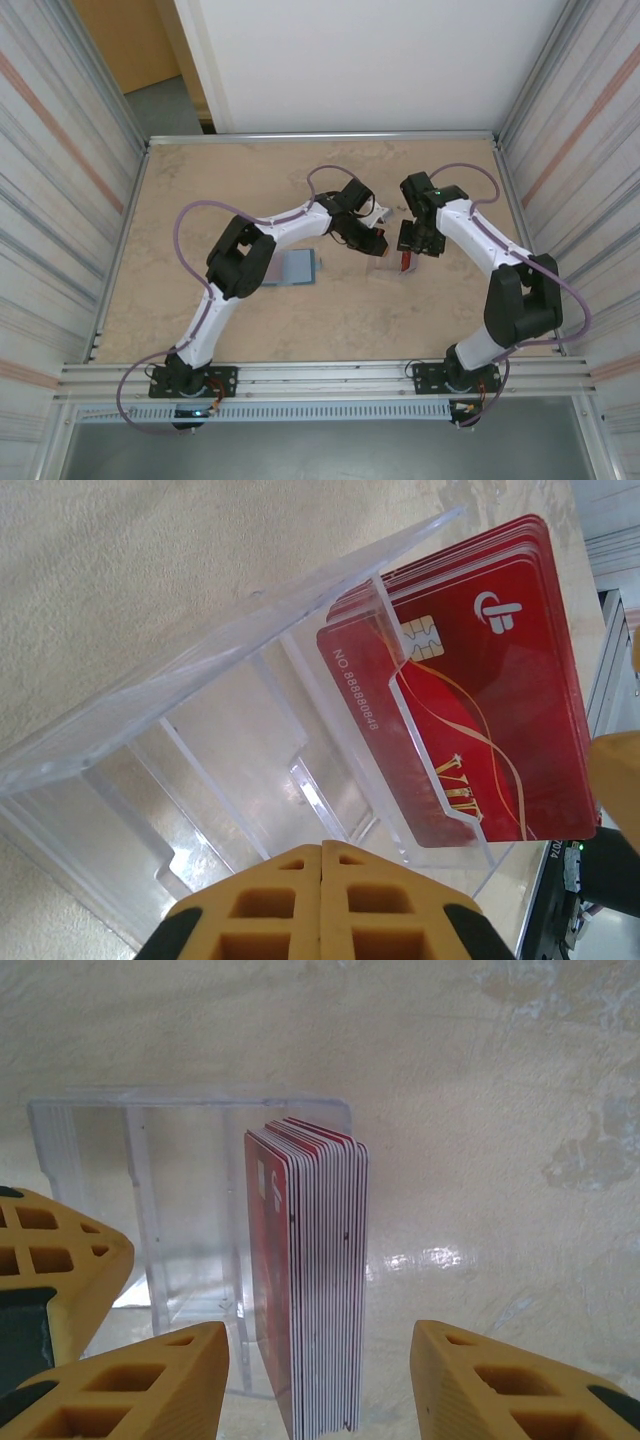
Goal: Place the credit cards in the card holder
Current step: Pick up the credit card from the storage box.
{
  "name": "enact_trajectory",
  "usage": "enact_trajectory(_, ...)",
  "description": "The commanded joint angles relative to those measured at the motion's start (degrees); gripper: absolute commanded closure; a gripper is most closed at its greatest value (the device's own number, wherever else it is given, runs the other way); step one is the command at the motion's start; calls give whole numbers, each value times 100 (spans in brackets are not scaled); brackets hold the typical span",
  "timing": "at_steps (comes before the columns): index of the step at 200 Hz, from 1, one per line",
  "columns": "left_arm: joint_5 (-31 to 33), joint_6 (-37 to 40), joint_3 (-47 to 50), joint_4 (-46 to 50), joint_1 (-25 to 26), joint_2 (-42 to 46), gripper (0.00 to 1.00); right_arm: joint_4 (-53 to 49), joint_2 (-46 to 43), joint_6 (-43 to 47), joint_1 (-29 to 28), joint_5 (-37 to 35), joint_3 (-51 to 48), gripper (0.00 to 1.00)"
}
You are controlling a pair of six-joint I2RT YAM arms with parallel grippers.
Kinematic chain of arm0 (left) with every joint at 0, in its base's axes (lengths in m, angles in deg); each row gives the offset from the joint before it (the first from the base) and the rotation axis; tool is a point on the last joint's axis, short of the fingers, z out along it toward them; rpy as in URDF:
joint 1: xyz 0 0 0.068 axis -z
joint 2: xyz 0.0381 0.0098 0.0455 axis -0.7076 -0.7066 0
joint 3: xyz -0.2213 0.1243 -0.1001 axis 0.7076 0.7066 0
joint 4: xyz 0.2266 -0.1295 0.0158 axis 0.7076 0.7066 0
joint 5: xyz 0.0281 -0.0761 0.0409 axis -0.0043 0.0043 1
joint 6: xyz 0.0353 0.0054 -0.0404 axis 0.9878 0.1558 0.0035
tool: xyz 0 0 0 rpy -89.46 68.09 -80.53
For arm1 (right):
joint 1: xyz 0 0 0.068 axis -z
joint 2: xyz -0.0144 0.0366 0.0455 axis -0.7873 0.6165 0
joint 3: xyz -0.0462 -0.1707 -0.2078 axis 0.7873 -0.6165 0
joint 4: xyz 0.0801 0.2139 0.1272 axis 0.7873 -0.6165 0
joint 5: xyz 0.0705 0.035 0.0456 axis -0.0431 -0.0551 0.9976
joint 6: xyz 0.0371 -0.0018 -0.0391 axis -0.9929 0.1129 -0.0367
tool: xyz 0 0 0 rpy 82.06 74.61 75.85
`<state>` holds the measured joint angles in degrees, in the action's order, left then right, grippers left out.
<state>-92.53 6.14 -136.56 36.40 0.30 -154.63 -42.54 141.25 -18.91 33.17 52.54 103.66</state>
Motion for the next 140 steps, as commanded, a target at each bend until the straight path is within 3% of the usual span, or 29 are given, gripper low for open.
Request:
enact_trajectory(1, -55, -67, 126, 141, -14, 13, 100, -77, 198, 133, -87, -206, 158, 50)
enact_trajectory(140, 9, -121, 313, 47, -8, 37, 100, -378, 316, 199, -202, -493, 281, 58)
